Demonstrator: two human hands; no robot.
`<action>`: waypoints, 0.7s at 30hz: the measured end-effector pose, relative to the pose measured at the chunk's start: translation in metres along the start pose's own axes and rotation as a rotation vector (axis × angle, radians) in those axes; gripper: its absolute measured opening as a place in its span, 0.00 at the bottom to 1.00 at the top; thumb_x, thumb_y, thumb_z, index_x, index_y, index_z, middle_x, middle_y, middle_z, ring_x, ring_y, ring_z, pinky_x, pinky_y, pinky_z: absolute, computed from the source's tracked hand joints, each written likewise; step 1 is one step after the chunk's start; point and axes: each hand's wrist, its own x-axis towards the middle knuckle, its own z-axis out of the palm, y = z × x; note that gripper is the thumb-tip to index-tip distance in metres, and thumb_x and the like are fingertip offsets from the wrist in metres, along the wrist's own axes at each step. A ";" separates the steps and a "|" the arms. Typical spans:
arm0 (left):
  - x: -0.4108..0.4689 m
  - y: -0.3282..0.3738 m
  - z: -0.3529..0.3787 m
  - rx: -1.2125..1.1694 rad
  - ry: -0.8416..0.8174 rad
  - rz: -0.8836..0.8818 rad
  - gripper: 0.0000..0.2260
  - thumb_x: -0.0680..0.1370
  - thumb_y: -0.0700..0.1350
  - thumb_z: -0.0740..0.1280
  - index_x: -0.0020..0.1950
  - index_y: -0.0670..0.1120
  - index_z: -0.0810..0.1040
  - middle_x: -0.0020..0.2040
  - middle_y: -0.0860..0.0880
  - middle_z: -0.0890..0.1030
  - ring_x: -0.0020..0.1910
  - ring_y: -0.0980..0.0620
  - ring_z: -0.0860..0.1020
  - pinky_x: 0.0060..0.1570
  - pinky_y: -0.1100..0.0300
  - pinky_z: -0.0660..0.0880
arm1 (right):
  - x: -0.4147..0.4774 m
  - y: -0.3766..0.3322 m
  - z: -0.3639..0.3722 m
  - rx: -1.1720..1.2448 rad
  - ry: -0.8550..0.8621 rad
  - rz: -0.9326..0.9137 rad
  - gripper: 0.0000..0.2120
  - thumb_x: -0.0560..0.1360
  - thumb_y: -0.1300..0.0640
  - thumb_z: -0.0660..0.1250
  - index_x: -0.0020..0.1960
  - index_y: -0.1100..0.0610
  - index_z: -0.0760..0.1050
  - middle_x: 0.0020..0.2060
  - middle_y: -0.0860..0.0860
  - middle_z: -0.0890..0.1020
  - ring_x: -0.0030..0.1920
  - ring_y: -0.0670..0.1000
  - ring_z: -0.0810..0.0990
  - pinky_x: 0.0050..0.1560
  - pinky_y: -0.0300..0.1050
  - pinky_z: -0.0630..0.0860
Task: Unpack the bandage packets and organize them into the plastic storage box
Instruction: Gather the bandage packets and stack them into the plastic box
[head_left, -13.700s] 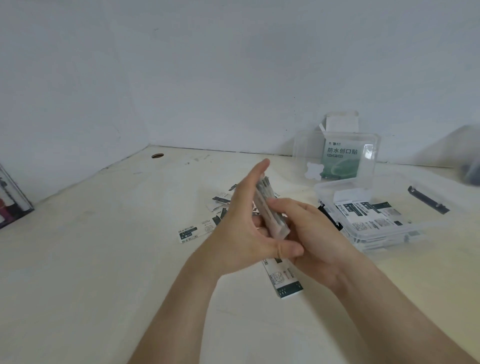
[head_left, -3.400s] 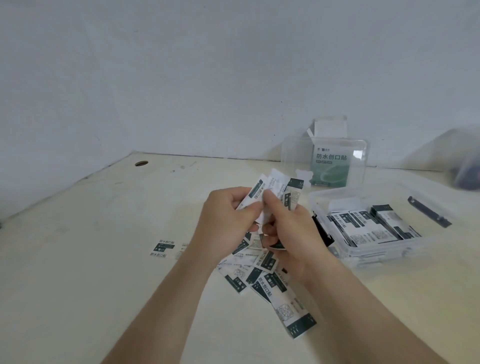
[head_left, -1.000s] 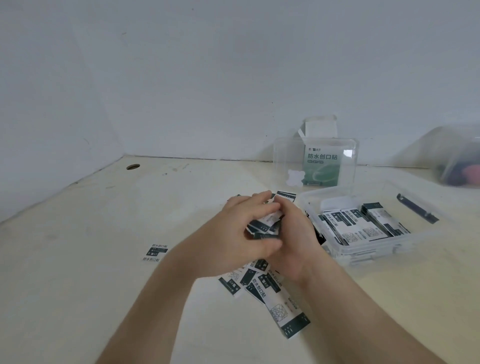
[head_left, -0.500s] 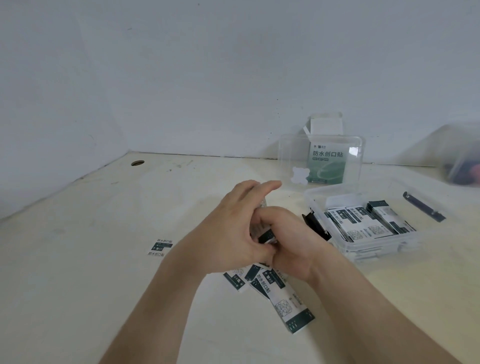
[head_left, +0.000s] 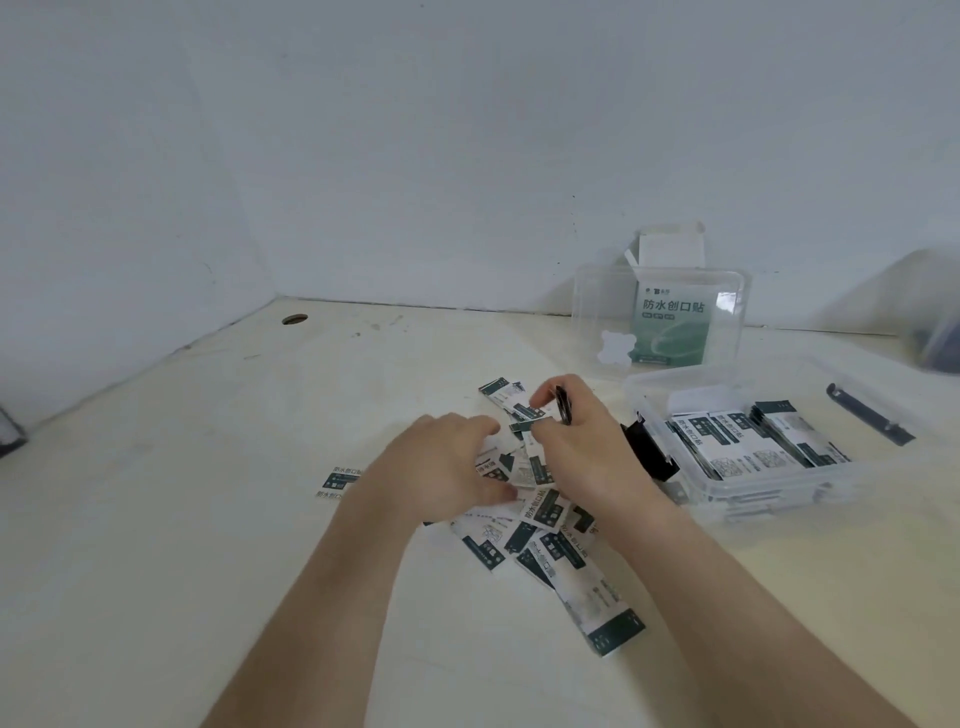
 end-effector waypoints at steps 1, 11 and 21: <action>0.001 0.001 -0.001 -0.038 0.014 -0.016 0.33 0.73 0.56 0.72 0.75 0.54 0.63 0.70 0.49 0.71 0.67 0.48 0.70 0.65 0.54 0.68 | -0.001 0.001 0.000 -0.029 -0.003 0.016 0.09 0.76 0.63 0.57 0.52 0.51 0.70 0.31 0.47 0.69 0.26 0.47 0.65 0.30 0.42 0.62; 0.000 -0.013 -0.017 -0.735 0.224 -0.092 0.23 0.69 0.39 0.78 0.60 0.53 0.78 0.44 0.47 0.86 0.39 0.48 0.84 0.41 0.53 0.81 | -0.003 -0.004 0.000 0.160 -0.020 0.079 0.06 0.78 0.58 0.62 0.53 0.50 0.72 0.40 0.53 0.78 0.31 0.48 0.71 0.29 0.39 0.68; -0.004 0.004 -0.014 -0.984 0.199 0.073 0.09 0.75 0.44 0.72 0.54 0.45 0.83 0.45 0.44 0.86 0.45 0.44 0.85 0.50 0.49 0.80 | -0.004 -0.004 0.000 0.501 -0.067 0.063 0.04 0.78 0.56 0.68 0.51 0.55 0.77 0.30 0.50 0.76 0.30 0.48 0.74 0.27 0.40 0.66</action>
